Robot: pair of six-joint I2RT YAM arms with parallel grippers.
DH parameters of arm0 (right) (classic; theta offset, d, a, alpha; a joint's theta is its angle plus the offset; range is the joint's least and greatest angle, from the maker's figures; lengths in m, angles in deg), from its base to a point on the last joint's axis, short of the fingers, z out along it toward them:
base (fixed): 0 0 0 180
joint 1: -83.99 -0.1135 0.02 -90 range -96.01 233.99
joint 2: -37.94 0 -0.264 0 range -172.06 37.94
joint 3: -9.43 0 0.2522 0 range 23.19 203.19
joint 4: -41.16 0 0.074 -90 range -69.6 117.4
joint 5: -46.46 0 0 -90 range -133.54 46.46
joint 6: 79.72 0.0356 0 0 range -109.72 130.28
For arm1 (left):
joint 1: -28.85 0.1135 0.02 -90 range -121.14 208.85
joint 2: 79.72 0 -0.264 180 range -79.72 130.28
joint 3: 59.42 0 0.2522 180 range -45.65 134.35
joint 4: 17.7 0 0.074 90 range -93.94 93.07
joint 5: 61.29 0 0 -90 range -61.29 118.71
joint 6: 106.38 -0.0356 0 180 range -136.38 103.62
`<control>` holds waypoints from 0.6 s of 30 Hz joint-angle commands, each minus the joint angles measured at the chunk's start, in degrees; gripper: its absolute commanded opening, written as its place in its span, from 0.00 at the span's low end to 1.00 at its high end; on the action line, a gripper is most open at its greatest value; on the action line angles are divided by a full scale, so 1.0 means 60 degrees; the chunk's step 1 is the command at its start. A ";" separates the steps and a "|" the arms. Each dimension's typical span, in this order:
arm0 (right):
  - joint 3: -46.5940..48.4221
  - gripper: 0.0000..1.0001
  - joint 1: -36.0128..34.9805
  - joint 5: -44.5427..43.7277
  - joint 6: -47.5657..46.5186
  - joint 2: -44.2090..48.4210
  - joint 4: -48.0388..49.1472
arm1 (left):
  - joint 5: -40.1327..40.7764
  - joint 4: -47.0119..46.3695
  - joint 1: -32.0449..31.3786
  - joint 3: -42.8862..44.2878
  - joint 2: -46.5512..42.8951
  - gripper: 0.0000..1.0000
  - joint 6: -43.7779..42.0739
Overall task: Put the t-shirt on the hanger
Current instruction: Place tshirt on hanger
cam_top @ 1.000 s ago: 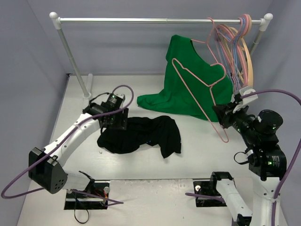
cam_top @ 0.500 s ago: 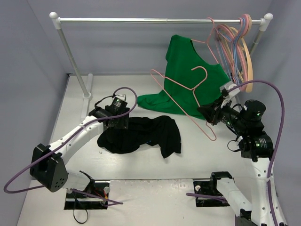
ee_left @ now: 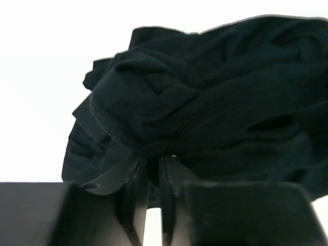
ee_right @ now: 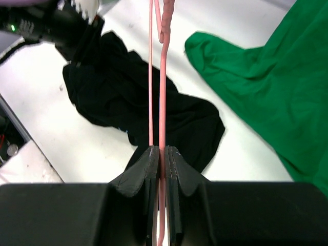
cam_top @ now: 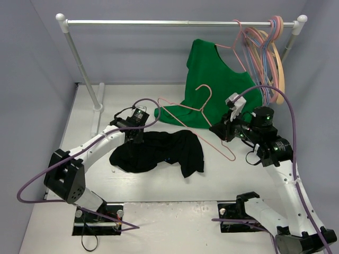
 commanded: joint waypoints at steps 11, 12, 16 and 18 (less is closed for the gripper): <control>-0.0280 0.00 -0.1542 -0.1004 -0.0523 -0.0409 0.0547 | -0.0027 0.0413 0.0854 0.2790 0.0498 0.01 -0.1161; -0.0339 0.00 -0.1644 -0.0960 -0.0552 -0.0409 0.0548 | -0.0176 0.0399 0.1088 0.2849 0.0513 0.01 -0.1190; -0.0442 0.00 -0.1835 -0.0872 -0.0654 -0.0482 0.0562 | -0.0806 0.0617 0.1368 0.3273 0.0631 0.01 -0.1322; -0.0442 0.00 -0.1894 -0.0813 -0.0727 -0.0512 0.0577 | -0.1070 0.0778 0.1383 0.3406 0.0689 0.01 -0.1424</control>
